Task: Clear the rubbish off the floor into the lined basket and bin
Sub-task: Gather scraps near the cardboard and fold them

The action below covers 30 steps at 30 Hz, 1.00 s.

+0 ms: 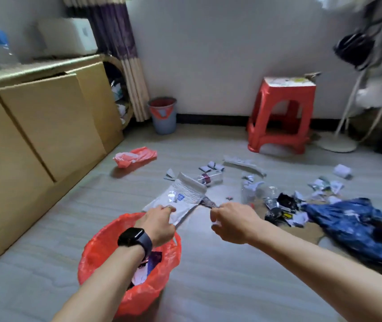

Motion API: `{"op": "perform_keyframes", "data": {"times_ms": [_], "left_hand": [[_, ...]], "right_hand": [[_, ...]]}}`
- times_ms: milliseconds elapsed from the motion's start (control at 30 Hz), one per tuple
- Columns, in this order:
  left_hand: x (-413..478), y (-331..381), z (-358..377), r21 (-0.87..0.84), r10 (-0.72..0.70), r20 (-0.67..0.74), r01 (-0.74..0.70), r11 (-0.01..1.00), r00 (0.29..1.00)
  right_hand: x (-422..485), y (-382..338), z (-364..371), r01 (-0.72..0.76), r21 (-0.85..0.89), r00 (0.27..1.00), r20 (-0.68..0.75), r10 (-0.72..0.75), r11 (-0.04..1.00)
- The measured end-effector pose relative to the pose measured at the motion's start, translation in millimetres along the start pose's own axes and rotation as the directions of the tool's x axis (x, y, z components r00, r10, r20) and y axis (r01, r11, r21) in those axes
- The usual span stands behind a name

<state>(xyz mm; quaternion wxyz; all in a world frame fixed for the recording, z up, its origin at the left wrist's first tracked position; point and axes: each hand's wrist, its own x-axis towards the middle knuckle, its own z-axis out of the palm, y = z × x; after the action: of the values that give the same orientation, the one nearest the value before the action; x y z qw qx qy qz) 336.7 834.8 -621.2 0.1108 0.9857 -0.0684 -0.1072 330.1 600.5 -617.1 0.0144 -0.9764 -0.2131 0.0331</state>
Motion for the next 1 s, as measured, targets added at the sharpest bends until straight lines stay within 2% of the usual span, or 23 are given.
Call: {"op": "perform_keyframes", "data": {"times_ms": [200, 367, 467, 600, 733, 900, 1000], "left_hand": [[9.6, 140.4, 13.5, 0.023, 0.272, 0.005, -0.273, 0.962, 0.962], [21.3, 218.2, 44.8, 0.069, 0.376, 0.058, -0.379, 0.923, 0.925], [35.3, 249.3, 78.4, 0.044, 0.414, 0.124, -0.422, 0.906, 0.902], [66.6, 274.9, 128.1, 0.009, 0.44, 0.247, -0.456, 0.89, 0.863], [89.0, 280.1, 149.4, 0.002, 0.422, 0.292, -0.442, 0.897, 0.858], [167.5, 281.6, 210.2, 0.008, 0.391, 0.344, -0.419, 0.908, 0.854], [214.6, 282.5, 239.0, 0.045, 0.379, 0.348, -0.419, 0.907, 0.857]], "right_hand": [[-124.5, 96.5, -7.1, -0.256, 0.204, 0.954, -0.106, 0.282, 0.945], [-196.2, 150.4, 22.1, -0.452, 0.371, 0.841, -0.127, 0.526, 0.812], [-225.8, 173.9, 54.8, -0.546, 0.438, 0.774, -0.061, 0.63, 0.714], [-237.3, 204.7, 107.2, -0.651, 0.424, 0.719, 0.081, 0.69, 0.629], [-228.7, 223.2, 131.6, -0.678, 0.419, 0.705, 0.136, 0.696, 0.604], [-168.8, 290.6, 193.4, -0.688, 0.385, 0.717, 0.227, 0.659, 0.615], [-125.3, 329.2, 225.7, -0.712, 0.369, 0.696, 0.261, 0.669, 0.598]]}}
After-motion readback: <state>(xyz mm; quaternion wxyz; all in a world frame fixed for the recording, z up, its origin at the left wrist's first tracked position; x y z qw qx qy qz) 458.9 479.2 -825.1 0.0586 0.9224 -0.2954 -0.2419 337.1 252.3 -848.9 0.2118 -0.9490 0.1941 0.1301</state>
